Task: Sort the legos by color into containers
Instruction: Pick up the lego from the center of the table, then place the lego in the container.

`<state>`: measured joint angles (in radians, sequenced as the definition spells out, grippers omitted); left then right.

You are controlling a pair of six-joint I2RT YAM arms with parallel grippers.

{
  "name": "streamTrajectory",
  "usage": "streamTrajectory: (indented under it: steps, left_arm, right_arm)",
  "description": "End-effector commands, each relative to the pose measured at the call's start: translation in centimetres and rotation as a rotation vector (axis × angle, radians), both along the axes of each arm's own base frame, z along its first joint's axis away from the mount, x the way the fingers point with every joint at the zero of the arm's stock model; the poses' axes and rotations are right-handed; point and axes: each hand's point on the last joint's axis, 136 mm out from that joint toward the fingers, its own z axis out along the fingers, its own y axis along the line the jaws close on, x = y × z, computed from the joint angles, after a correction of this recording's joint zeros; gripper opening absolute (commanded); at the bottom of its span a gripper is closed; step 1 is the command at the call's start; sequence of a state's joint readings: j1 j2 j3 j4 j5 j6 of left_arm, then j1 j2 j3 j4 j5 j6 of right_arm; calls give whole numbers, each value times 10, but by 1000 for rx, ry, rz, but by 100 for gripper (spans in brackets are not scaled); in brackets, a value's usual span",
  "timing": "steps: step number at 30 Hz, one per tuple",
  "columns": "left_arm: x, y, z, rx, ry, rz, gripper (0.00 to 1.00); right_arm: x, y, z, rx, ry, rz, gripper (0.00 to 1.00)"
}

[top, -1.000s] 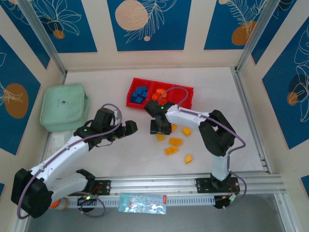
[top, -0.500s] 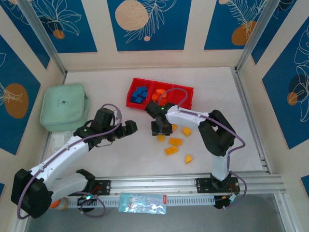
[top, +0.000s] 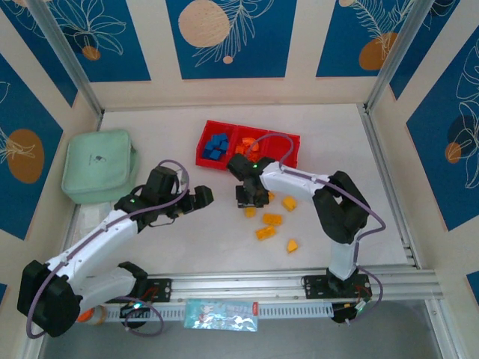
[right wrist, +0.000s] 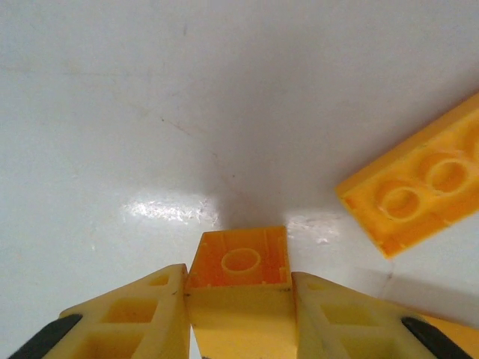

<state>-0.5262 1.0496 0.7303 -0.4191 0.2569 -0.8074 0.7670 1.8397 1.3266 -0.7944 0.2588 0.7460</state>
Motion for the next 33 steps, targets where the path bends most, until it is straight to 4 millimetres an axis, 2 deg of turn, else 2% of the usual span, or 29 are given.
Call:
streamTrajectory:
  steps: [1,4,8,12,18,24,28,33]
  left_arm:
    - [6,-11,17,-28,-32,-20,99]
    - [9,-17,20,-35,-35,-32,99]
    - [14,-28,25,-42,-45,-54,99]
    - [22,-40,29,-52,-60,-69,99]
    - [36,-50,36,-34,-78,-94,99]
    - [45,-56,36,-19,-79,-109,99]
    - [46,-59,32,-15,-67,-121,99]
    - [48,-58,30,1,-68,-120,99]
  right_arm:
    - [11,-14,36,41,-61,-17,34]
    - [26,-29,55,64,-99,-45,34]
    - [59,-61,76,28,-174,-97,34]
    - [102,-87,80,20,-209,-167,34]
    - [159,-102,73,57,-234,-242,34]
    - [204,-113,52,66,-230,-312,34]
    - [226,-113,42,50,-239,-322,35]
    - [239,-111,32,52,-232,-329,39]
